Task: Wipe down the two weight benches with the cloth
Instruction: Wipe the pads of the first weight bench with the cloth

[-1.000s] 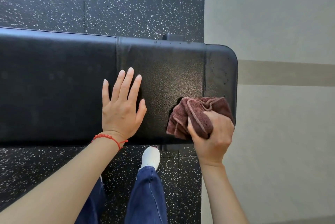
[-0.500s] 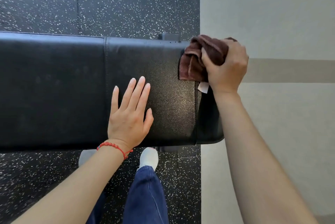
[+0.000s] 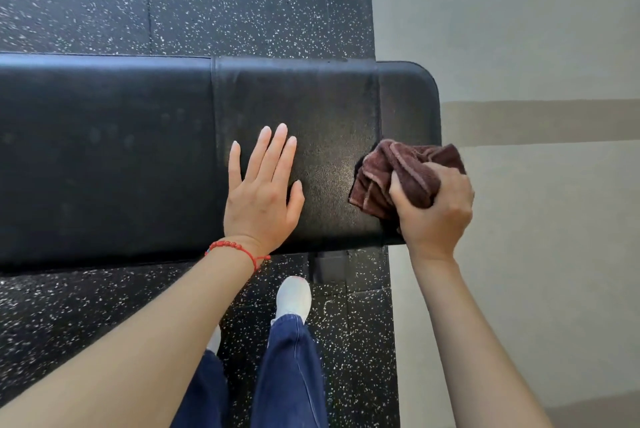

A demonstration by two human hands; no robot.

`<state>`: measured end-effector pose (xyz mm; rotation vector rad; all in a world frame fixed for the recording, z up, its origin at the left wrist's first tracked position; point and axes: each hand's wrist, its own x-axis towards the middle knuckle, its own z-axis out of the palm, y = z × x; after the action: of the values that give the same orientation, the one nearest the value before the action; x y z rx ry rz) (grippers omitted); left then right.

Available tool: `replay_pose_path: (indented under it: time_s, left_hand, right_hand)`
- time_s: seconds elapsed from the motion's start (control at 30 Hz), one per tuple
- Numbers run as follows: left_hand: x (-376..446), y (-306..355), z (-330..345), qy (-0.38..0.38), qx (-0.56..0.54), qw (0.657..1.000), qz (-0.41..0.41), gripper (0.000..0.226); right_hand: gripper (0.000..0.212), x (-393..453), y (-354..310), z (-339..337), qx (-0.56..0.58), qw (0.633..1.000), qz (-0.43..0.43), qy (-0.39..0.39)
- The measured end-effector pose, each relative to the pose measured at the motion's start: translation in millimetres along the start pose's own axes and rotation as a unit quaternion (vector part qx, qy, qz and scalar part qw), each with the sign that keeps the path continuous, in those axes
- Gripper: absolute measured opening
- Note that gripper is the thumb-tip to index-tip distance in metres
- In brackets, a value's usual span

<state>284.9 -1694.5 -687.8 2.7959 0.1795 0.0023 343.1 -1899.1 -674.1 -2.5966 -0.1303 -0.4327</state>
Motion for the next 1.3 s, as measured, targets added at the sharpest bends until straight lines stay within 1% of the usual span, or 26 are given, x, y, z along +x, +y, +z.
replay_pose_path:
  time_s: [0.1,0.27,0.4,0.47,0.6,0.8,0.93,1.03,1.2,1.3]
  left_hand:
    - [-1.7,-3.6,-3.0,0.002,-0.048,0.999,0.014,0.050]
    - [-19.6,-15.7,-20.5,-0.008,-0.155,0.987,0.029,0.050]
    - [-61.8,-26.2,-30.4,-0.004,-0.136,0.990,0.044,0.047]
    - [-78.5,-32.6,-31.6,-0.002,-0.124,0.991,0.058,0.046]
    - [-99.3,-47.1,-33.9,0.002,-0.118,0.991,0.061,0.047]
    - [-117.9,-63.9,-33.1,0.034,-0.095,0.994,0.050,0.046]
    - [-125.1,-74.4,-27.3,0.053,-0.062,0.996,0.042,0.045]
    - [-125.6,-77.5,-21.4,0.081,-0.037,0.995,0.036,0.048]
    - [-116.8,-77.4,-2.1,0.143,0.006,0.989,0.041,0.048]
    - [-109.5,-77.1,10.6,0.176,0.031,0.984,0.029,0.049]
  right_hand:
    - [0.033,-25.0,-5.3,-8.8,-0.009,1.000,0.023,0.009]
    - [0.033,-56.1,-26.9,-16.7,0.004,0.995,0.090,0.035]
    - [0.030,-74.0,-40.5,-23.7,0.043,0.988,0.139,0.054]
    - [0.031,-79.7,-46.4,-26.4,0.058,0.986,0.145,0.062]
    - [0.036,-100.1,-65.4,-29.4,0.075,0.986,0.118,0.093]
    - [0.031,-127.5,-90.4,-21.2,0.111,0.984,0.066,0.122]
    - [0.030,-133.6,-88.4,-10.1,0.134,0.979,0.029,0.150]
    - [0.030,-129.8,-81.4,1.8,0.139,0.976,-0.001,0.170]
    - [0.034,-126.8,-69.8,33.7,0.135,0.973,-0.064,0.175]
    - [0.039,-125.1,-65.0,49.3,0.129,0.966,-0.072,0.214]
